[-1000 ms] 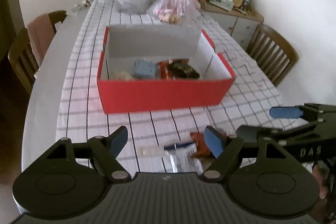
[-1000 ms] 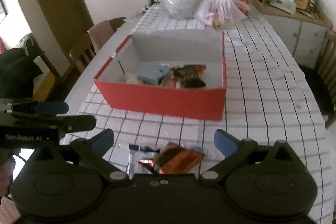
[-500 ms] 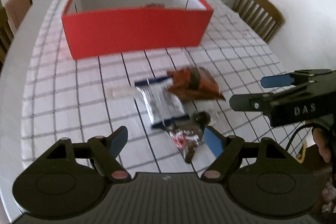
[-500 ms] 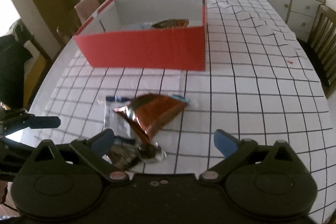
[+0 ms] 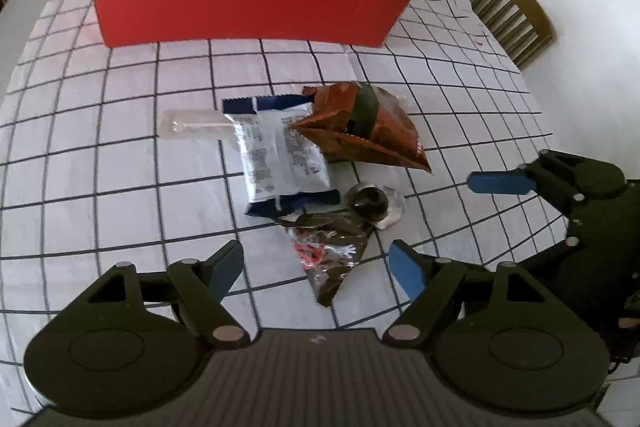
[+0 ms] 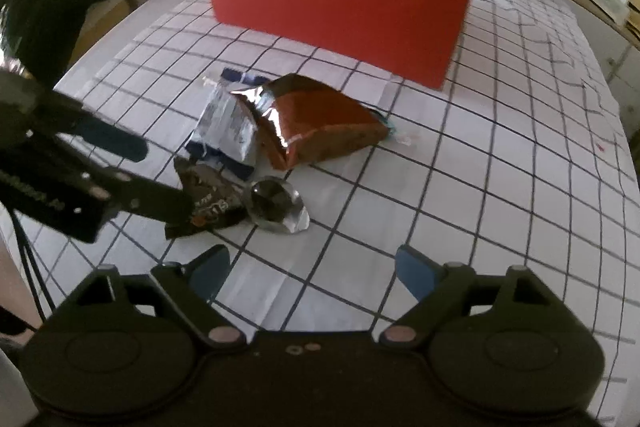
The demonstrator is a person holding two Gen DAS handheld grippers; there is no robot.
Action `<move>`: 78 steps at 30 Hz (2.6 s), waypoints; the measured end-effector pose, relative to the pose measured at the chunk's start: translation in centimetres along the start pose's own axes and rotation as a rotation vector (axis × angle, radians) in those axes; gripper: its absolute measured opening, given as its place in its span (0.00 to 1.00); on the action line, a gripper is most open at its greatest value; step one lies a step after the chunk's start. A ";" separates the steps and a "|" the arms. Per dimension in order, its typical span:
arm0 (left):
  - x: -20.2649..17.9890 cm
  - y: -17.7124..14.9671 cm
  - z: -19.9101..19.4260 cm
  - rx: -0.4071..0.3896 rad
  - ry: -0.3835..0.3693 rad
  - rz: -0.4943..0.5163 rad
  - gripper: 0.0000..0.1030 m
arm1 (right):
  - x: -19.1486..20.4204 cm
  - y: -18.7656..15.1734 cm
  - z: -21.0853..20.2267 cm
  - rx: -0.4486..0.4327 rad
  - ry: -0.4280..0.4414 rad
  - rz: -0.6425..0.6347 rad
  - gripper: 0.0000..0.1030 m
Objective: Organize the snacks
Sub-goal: 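Grasp the dark red-printed wrapper with left tool while right tool grasps round silver candy, then carry both snacks over the red box and open both tools to drop them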
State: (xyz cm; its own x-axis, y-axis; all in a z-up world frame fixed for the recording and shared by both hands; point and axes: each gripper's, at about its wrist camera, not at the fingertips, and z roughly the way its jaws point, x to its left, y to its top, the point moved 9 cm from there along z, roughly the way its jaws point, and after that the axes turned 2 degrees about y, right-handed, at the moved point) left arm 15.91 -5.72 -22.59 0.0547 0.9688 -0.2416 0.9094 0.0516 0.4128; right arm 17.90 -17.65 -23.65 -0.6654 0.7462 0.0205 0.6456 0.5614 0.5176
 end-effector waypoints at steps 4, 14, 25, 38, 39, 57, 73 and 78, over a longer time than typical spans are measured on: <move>-0.6 0.0 0.9 0.033 -0.005 0.001 0.76 | 0.4 0.2 0.7 0.003 0.014 -0.039 0.78; -0.3 0.2 2.0 0.064 0.004 -0.025 0.61 | 1.3 1.5 2.3 -0.014 0.029 -0.134 0.60; 0.3 -0.1 1.6 0.069 -0.022 -0.046 0.37 | 2.3 2.5 2.7 -0.033 0.090 -0.162 0.35; 0.7 -0.9 0.8 0.047 -0.031 -0.050 0.26 | 1.2 0.5 1.1 -0.060 0.033 -0.002 0.29; 0.7 -1.0 0.8 0.044 -0.032 -0.050 0.25 | 1.0 0.2 0.9 -0.061 0.028 0.016 0.29; 1.7 -1.4 -4.3 -0.081 -0.017 -0.051 0.20 | 1.6 -0.5 -4.6 -0.158 -0.019 0.195 0.29; 2.1 4.8 -12.2 -0.295 0.047 0.001 0.20 | 1.2 6.9 -11.1 -0.342 -0.079 0.192 0.29; 2.4 7.5 -13.7 -0.344 0.073 0.015 0.20 | 0.2 9.8 -11.7 -0.377 -0.099 0.186 0.29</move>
State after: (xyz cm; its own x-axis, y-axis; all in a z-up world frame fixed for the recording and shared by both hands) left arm 17.20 0.32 -8.07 0.0264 0.9842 -0.1752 0.7155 0.1038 0.6909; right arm 19.71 -16.23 -8.57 -0.4996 0.8634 0.0699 0.5567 0.2582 0.7896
